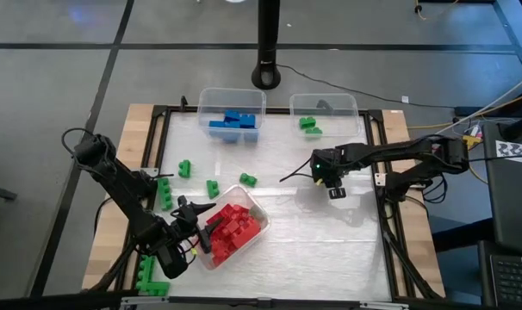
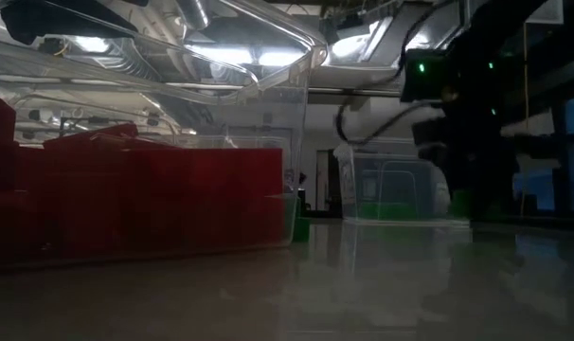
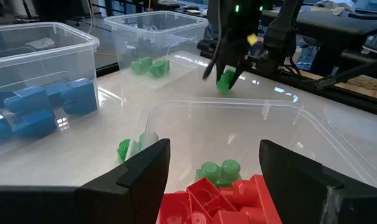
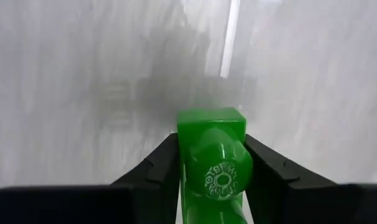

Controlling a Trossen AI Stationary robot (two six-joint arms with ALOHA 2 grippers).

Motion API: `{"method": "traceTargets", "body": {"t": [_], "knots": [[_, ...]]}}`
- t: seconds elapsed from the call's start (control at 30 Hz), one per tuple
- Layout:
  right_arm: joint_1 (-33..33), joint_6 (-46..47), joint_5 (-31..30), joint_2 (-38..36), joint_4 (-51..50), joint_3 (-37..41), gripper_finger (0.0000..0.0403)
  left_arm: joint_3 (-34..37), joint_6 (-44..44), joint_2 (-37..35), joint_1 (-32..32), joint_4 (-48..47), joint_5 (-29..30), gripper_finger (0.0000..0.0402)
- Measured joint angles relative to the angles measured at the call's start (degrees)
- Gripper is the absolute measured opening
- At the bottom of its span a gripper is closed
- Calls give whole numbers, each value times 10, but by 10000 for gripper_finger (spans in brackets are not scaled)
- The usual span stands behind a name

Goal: Sort blocks
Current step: Put the green game piece into the top right transparent bin

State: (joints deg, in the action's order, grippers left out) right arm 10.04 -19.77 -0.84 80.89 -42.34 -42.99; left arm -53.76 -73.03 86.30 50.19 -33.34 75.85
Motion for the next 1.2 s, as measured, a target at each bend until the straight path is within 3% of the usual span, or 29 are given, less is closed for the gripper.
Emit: {"method": "traceTargets", "body": {"t": [0.37,0.43,0.57,0.63,1.0,1.2], "knots": [[1,-57,-28,-74,-50,-141,136,0,0,0,0,-1,1,235],[1,-76,-76,-82,-43,-168,139,0,0,0,0,-1,1,235],[3,-119,-235,-85,27,-194,143,0,0,0,0,-2,1,235],[18,-157,-277,-82,71,-195,144,0,0,0,0,-2,1,235],[123,-205,-249,-12,147,-195,155,0,-2,0,0,-1,2,235],[120,-225,-258,11,156,-195,247,0,-1,0,0,0,-6,235]]}}
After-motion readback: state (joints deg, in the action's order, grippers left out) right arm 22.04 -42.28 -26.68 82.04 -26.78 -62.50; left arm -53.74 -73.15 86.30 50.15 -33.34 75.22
